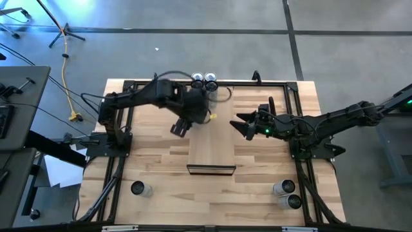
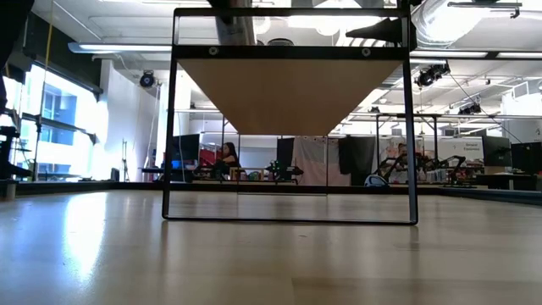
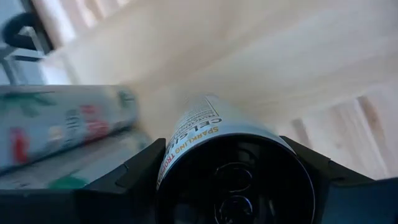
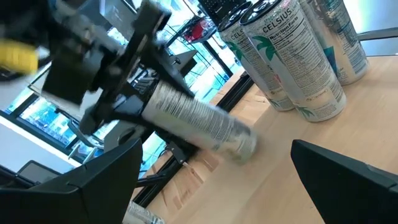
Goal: Place canned beverage on shelf
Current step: Put the left white yellow soda can on the shelf
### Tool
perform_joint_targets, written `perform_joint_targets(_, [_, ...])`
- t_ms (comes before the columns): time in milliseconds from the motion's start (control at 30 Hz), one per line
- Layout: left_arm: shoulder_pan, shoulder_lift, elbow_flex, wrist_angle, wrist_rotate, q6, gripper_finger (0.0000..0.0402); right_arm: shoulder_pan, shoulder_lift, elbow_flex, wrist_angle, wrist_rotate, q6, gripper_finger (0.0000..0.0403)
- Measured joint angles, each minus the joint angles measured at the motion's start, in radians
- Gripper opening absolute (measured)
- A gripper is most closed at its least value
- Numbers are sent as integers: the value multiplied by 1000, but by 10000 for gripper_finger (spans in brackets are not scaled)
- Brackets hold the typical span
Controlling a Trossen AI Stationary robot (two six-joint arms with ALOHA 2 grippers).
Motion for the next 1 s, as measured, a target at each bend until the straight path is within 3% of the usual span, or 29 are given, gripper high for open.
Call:
perform_joint_targets(200, [69,-2,63,24,187,-10,235,0,0,0,-2,2,0,397])
perform_joint_targets(333, [79,2,62,13,241,-27,235,0,0,0,-7,3,0,397])
perform_joint_targets(800, [68,1,13,48,234,-20,235,0,0,0,-7,5,0,397])
perform_joint_targets(1000, [63,1,13,92,219,-83,235,0,0,0,-6,5,0,397])
